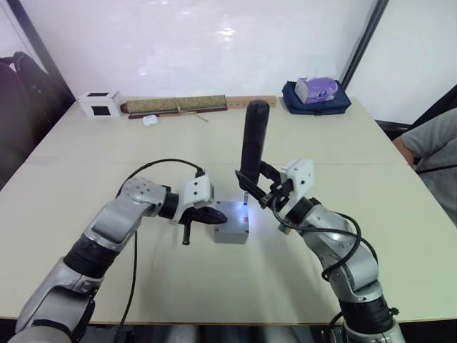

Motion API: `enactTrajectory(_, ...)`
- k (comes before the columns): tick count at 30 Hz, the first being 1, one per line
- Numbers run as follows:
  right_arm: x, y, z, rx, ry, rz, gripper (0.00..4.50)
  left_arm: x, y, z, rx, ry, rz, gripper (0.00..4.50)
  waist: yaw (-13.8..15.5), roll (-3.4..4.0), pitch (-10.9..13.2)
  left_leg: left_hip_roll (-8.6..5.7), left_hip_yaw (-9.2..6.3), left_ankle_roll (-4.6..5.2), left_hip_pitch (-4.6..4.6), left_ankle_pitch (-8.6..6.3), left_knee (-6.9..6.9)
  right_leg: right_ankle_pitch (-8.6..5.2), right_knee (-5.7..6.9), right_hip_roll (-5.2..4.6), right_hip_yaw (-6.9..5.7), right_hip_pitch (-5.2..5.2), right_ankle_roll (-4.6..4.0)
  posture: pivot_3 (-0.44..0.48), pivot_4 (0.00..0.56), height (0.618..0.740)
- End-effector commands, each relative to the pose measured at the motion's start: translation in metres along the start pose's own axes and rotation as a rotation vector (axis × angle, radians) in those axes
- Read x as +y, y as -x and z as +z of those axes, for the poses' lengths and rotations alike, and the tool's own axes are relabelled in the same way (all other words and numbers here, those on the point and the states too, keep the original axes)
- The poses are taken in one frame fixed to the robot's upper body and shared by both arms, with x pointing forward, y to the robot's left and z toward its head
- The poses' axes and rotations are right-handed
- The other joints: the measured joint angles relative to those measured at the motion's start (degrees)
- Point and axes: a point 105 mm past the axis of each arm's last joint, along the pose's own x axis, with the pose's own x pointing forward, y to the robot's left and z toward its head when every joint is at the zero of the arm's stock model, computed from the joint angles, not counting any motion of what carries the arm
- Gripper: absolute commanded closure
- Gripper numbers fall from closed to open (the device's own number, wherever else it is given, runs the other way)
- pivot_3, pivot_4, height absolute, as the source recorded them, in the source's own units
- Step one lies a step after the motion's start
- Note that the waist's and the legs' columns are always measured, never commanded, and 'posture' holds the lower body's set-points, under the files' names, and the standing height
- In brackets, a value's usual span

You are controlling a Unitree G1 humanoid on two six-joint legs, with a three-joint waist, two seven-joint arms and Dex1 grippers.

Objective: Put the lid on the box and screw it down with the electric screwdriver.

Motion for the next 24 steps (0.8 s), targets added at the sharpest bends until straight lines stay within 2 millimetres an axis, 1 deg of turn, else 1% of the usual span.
enactTrajectory(1,0.000,0.006,-0.035,0.148,-0.043,0.008,2.64,-0.002,-0.005,-0.006,0.027,0.011,-0.008,4.50,0.00,0.01,0.01,0.00,0.00,0.00,0.00,0.00,0.00,0.00,-0.01,0.00,0.00,0.00,0.00,0.000,0.150,0.740)
enactTrajectory(4,-0.001,0.005,-0.023,0.112,-0.046,0.017,2.64,-0.002,-0.006,-0.007,0.026,0.013,-0.007,4.50,-0.01,0.02,0.02,0.00,0.00,0.00,-0.05,0.00,-0.01,0.00,-0.04,-0.01,0.00,-0.04,-0.01,0.000,0.150,0.740)
enactTrajectory(6,-0.008,0.002,-0.004,0.076,-0.021,0.005,2.64,-0.002,-0.005,-0.008,0.029,0.013,-0.005,4.50,-0.02,0.07,0.06,0.00,0.00,0.00,-0.07,0.00,-0.02,0.00,-0.06,-0.01,0.00,-0.06,-0.01,0.000,0.150,0.740)
enactTrajectory(7,-0.014,0.000,0.016,0.043,0.010,0.014,2.64,-0.001,-0.004,-0.009,0.027,0.015,0.002,4.50,-0.02,0.10,0.09,0.00,0.00,0.00,-0.10,0.00,-0.02,0.00,-0.06,-0.02,0.00,-0.09,-0.01,0.000,0.150,0.740)
enactTrajectory(8,-0.018,-0.001,0.030,0.023,0.032,0.023,2.64,0.000,-0.004,-0.009,0.024,0.017,0.007,4.50,-0.01,0.19,0.20,0.00,0.00,0.00,-0.12,0.00,-0.02,0.00,-0.06,-0.03,0.00,-0.10,-0.01,0.000,0.150,0.740)
enactTrajectory(9,-0.026,-0.005,0.066,-0.069,-0.037,0.041,2.64,0.001,-0.005,-0.009,-0.009,0.047,0.018,4.50,0.06,0.26,0.28,-0.01,0.01,0.00,-0.21,0.00,-0.02,-0.01,-0.07,-0.06,0.01,-0.18,-0.01,0.000,0.150,0.740)
enactTrajectory(10,-0.028,-0.006,0.092,-0.132,-0.087,0.071,2.64,0.002,-0.005,-0.009,-0.034,0.069,0.026,4.50,0.03,0.43,0.60,-0.01,0.01,0.00,-0.27,0.00,-0.01,0.00,-0.07,-0.07,0.01,-0.25,-0.02,0.000,0.150,0.740)
enactTrajectory(11,-0.029,-0.005,0.113,-0.186,-0.194,0.114,2.64,0.003,-0.006,-0.007,-0.073,0.100,0.034,4.50,0.04,0.57,0.99,0.00,0.03,0.00,-0.30,0.00,0.02,0.00,-0.07,-0.11,0.02,-0.26,-0.02,0.000,0.150,0.740)
enactTrajectory(12,-0.029,-0.004,0.126,-0.211,-0.264,0.150,2.64,0.003,-0.006,-0.006,-0.099,0.120,0.038,4.50,0.11,0.61,1.18,-0.03,0.03,0.00,-0.42,0.01,0.05,0.02,-0.04,-0.15,0.04,-0.37,-0.02,0.000,0.150,0.740)
enactTrajectory(13,-0.030,-0.002,0.131,-0.211,-0.306,0.165,2.64,0.003,-0.006,-0.004,-0.112,0.128,0.040,4.50,0.19,0.60,1.27,-0.03,0.04,-0.01,-0.52,0.01,0.08,0.03,-0.01,-0.15,0.04,-0.46,-0.01,0.000,0.150,0.740)
enactTrajectory(14,-0.039,0.000,0.138,-0.225,-0.347,0.144,2.64,0.005,-0.005,-0.002,-0.130,0.138,0.051,4.50,0.28,0.59,1.26,-0.02,-0.03,0.00,-0.63,0.01,0.08,0.14,0.04,-0.18,-0.02,-0.54,0.18,0.000,0.150,0.740)
enactTrajectory(15,-0.052,0.002,0.145,-0.231,-0.378,0.110,2.64,0.008,-0.004,-0.001,-0.139,0.143,0.068,4.50,0.29,0.58,1.26,-0.02,-0.21,0.01,-0.69,0.00,0.06,0.13,0.01,-0.19,-0.12,-0.53,0.18,0.000,0.150,0.740)
enactTrajectory(16,-0.067,0.006,0.150,-0.204,-0.411,0.083,2.64,0.011,-0.001,0.002,-0.156,0.140,0.081,4.50,0.22,0.59,1.26,-0.01,-0.23,0.05,-0.71,-0.03,0.04,0.11,-0.04,-0.17,-0.13,-0.54,0.15,0.000,0.150,0.740)
enactTrajectory(18,-0.090,0.016,0.153,-0.090,-0.455,0.041,2.64,0.013,0.005,0.012,-0.208,0.145,0.085,4.50,0.14,0.62,1.28,-0.03,-0.22,0.06,-1.00,-0.03,-0.03,0.10,-0.06,-0.20,-0.15,-0.82,0.13,0.000,0.150,0.740)
enactTrajectory(20,-0.109,0.029,0.145,0.066,-0.416,-0.037,2.64,0.012,0.012,0.024,-0.241,0.133,0.073,4.50,0.34,0.59,1.41,-0.08,-0.19,0.05,-1.35,-0.02,0.11,0.12,0.03,-0.30,-0.16,-1.15,0.14,0.000,0.150,0.740)
enactTrajectory(22,-0.126,0.050,0.118,0.322,-0.380,-0.122,2.64,0.010,0.018,0.033,-0.246,0.094,0.044,4.50,0.25,0.68,1.65,-0.18,-0.11,0.06,-1.42,-0.03,0.12,0.11,-0.04,-0.37,-0.17,-1.20,0.14,0.000,0.150,0.740)
enactTrajectory(23,-0.132,0.064,0.102,0.451,-0.399,-0.160,2.64,0.007,0.021,0.037,-0.239,0.070,0.025,4.50,0.19,0.72,1.76,-0.20,-0.07,0.06,-1.43,-0.03,0.08,0.11,-0.08,-0.38,-0.17,-1.21,0.13,0.000,0.150,0.740)
enactTrajectory(24,-0.135,0.074,0.093,0.530,-0.418,-0.181,2.64,0.006,0.022,0.039,-0.233,0.055,0.013,4.50,0.14,0.71,1.83,-0.20,0.00,0.08,-1.43,-0.04,0.06,0.11,-0.10,-0.38,-0.15,-1.25,0.14,0.000,0.150,0.740)
